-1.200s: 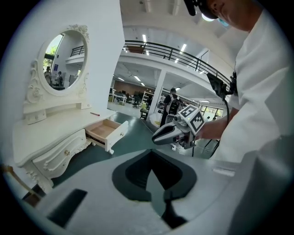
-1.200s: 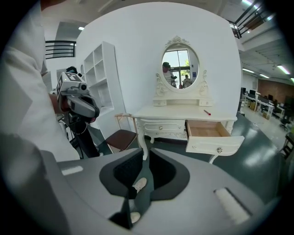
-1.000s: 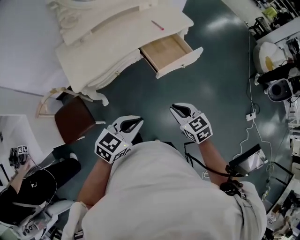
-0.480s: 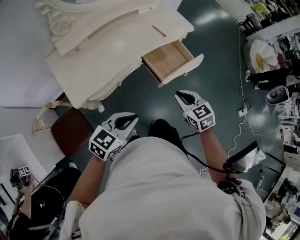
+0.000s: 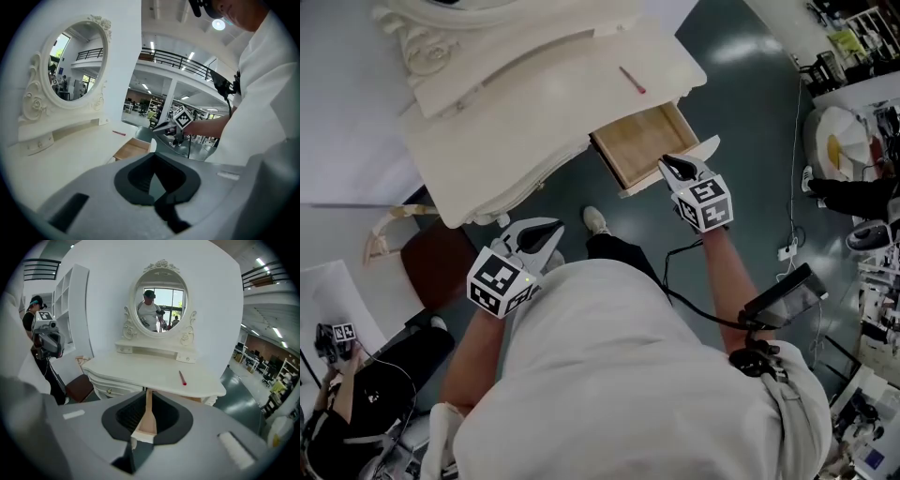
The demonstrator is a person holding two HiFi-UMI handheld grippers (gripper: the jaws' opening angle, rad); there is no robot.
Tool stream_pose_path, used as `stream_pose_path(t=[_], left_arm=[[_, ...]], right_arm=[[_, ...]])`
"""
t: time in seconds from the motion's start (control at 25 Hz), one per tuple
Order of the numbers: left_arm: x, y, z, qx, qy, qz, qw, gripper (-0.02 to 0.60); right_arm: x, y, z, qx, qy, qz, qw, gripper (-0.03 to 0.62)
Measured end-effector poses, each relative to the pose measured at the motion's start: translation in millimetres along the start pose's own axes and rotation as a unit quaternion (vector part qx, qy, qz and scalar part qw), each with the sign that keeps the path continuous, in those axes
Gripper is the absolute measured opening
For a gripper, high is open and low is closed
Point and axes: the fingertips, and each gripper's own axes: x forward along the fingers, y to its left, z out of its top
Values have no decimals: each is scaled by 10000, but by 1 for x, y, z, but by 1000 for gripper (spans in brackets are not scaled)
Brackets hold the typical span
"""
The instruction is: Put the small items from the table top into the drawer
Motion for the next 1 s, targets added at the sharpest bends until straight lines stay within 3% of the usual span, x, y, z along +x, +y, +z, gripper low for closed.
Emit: stream_pose_path(t=[0.24, 0.48, 0.68, 1.0], left_arm=[[47, 25, 44, -114, -9, 419, 9991, -2], [95, 43, 62, -205, 69, 673, 9975, 0], [116, 52, 78, -297, 79, 1089, 9936, 0], [114, 65, 72, -637, 136, 1691, 9834, 0]], right_arm=[[49, -88, 12, -116, 160, 107, 9997, 49], [111, -146, 14, -63, 275, 292, 9992, 58], [155, -178, 22, -107, 360, 523, 9979, 72], [231, -204, 28, -213, 605, 736, 9952, 83]])
